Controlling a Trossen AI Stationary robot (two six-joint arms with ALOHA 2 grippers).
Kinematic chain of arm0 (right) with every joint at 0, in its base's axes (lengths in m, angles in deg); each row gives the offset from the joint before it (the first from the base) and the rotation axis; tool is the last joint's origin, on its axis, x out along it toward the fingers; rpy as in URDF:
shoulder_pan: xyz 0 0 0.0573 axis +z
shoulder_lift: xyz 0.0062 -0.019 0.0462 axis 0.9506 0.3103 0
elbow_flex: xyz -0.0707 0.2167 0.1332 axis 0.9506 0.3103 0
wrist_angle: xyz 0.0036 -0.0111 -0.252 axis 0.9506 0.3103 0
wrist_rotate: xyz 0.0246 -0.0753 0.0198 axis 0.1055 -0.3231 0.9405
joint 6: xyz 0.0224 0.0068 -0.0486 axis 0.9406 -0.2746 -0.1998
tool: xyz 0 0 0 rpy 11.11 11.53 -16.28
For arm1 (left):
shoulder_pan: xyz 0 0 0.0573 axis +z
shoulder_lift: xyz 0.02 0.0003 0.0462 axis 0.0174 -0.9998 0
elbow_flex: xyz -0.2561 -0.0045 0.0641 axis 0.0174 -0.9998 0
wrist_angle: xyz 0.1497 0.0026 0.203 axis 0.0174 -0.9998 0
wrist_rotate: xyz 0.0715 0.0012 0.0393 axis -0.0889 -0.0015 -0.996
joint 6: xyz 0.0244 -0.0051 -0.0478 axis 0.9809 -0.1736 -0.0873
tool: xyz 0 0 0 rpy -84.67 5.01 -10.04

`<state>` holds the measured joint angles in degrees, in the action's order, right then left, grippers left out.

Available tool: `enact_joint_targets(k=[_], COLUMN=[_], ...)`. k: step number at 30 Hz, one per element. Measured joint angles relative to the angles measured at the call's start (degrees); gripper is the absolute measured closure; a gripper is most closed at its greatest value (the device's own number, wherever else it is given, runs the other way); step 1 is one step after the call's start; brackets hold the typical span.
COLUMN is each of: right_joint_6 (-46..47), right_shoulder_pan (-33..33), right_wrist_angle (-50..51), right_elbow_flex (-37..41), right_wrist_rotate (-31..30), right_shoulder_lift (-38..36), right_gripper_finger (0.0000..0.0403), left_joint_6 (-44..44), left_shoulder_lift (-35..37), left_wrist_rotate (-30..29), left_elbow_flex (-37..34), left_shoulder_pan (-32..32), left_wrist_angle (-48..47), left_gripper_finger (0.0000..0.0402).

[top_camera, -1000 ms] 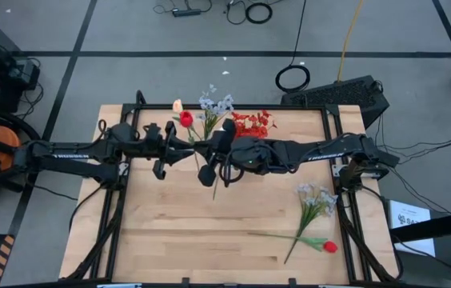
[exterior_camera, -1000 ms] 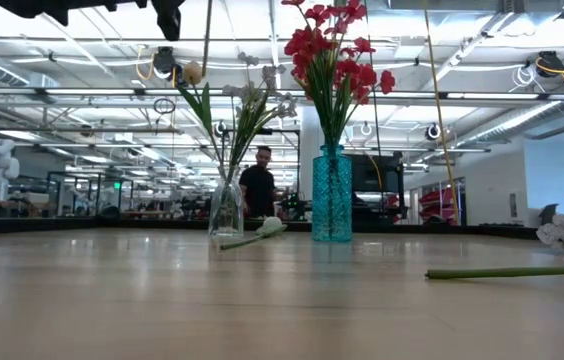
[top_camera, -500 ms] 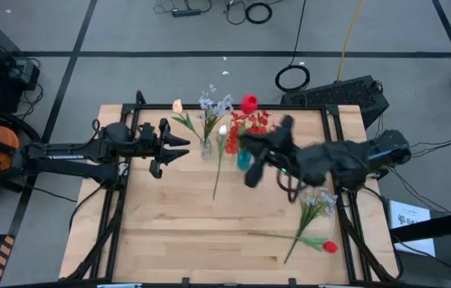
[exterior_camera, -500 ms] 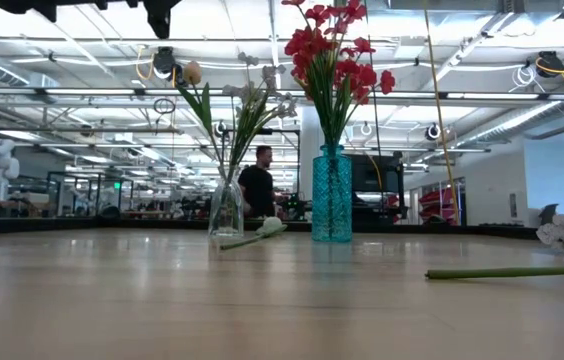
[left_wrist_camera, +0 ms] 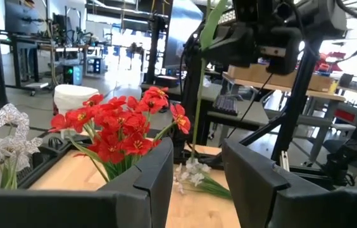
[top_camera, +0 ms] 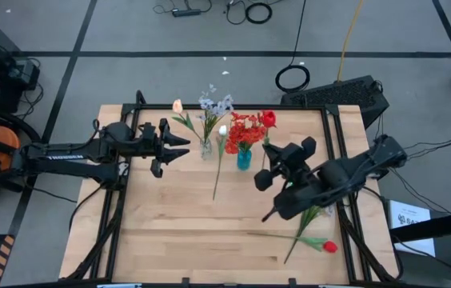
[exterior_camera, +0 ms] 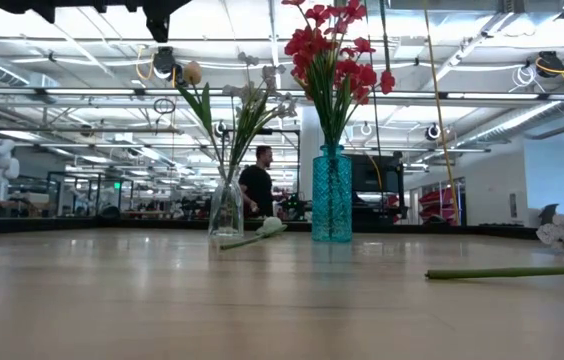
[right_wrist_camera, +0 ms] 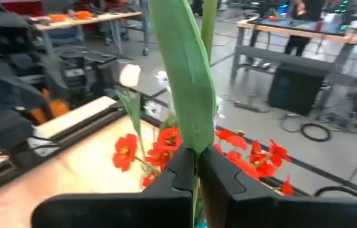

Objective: Sort flowers into vase by color
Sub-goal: Put the top left red tulip into the blue vase

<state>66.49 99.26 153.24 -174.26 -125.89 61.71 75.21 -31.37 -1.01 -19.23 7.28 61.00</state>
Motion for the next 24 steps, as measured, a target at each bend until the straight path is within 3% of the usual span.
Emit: enact_joint_targets(k=[6,15,24], right_joint_6=[-2.30,-28.62,-34.91], right_shoulder_pan=[-3.86,-10.11,-11.89], right_wrist_angle=[-2.27,-30.81,-49.29], right_elbow_flex=[0.00,2.79,14.72], right_wrist_rotate=[7.85,25.60,29.36], right_shoulder_lift=[2.92,6.77,4.10], right_gripper_finger=[0.0402,0.0402,0.0402], left_joint_6=[-0.02,-0.17,-2.96], left_shoulder_lift=[0.00,-0.02,-0.02], left_wrist_rotate=[0.00,0.00,0.07], left_elbow_flex=[0.00,0.00,0.00], left_shoulder_pan=[-0.04,-0.04,-0.07], left_wrist_angle=[0.01,0.00,-0.64], left_gripper_finger=[0.0260,0.0260,0.0260])
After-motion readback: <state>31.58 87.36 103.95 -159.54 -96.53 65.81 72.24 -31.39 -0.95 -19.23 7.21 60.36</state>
